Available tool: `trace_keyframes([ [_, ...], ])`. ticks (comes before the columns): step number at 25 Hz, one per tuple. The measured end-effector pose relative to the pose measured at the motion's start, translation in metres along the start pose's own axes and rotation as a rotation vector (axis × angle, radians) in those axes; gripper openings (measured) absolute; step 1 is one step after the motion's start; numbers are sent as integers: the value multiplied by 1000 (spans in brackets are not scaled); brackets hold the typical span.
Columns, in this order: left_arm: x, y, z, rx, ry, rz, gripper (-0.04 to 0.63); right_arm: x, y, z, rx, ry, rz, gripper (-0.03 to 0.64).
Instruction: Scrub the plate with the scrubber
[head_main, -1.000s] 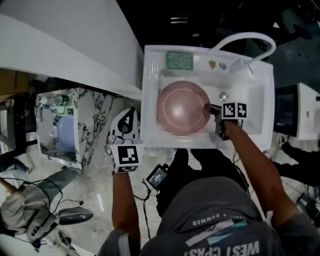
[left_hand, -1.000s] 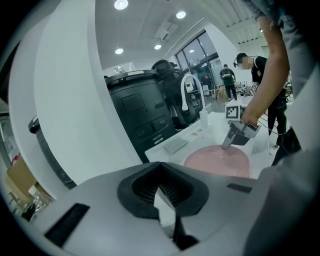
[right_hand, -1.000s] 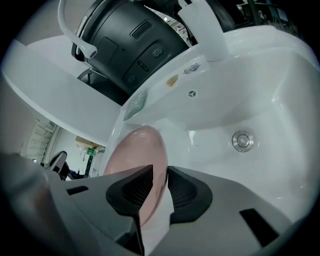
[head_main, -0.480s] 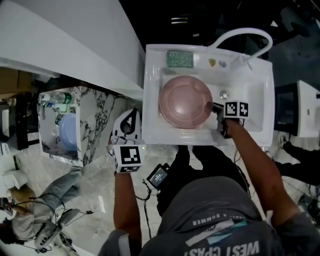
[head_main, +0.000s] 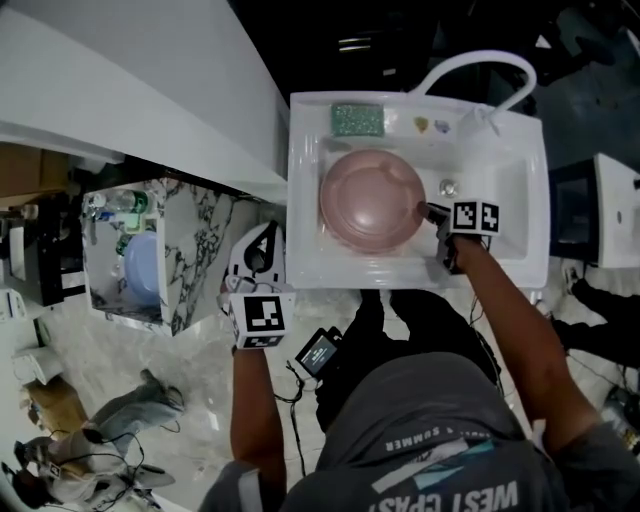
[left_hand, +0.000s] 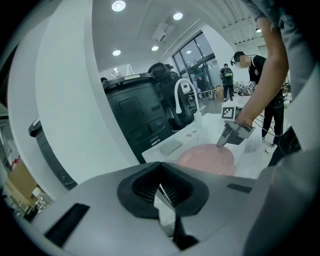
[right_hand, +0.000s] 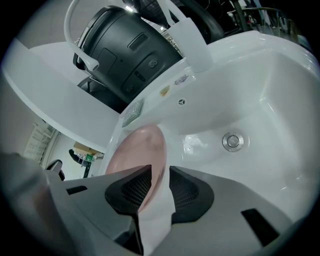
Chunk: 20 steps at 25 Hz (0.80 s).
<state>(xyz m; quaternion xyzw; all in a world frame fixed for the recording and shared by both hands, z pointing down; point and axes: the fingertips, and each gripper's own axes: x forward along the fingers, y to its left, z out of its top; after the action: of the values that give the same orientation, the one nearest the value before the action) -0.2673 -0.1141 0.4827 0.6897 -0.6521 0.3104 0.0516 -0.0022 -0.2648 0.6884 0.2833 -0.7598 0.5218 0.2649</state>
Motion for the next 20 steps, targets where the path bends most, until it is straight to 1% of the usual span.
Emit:
trace_keyframes([
  [7,0,2,11,-2,-19,1,2,-13,1,4,5,-18,-6,130],
  [11,-2,5,21,-3,-53,5,2,-34,10,10,-12,-63,-11,129],
  [14,-4,5,33,-2,-82,-2,2,-59,20,21,-38,-114,-19,110],
  [17,-9,2,48,-2,-111,-18,2,-92,39,35,-95,-182,-15,87],
  [20,-18,-1,61,5,-141,-39,2,-128,81,48,-210,-257,36,56],
])
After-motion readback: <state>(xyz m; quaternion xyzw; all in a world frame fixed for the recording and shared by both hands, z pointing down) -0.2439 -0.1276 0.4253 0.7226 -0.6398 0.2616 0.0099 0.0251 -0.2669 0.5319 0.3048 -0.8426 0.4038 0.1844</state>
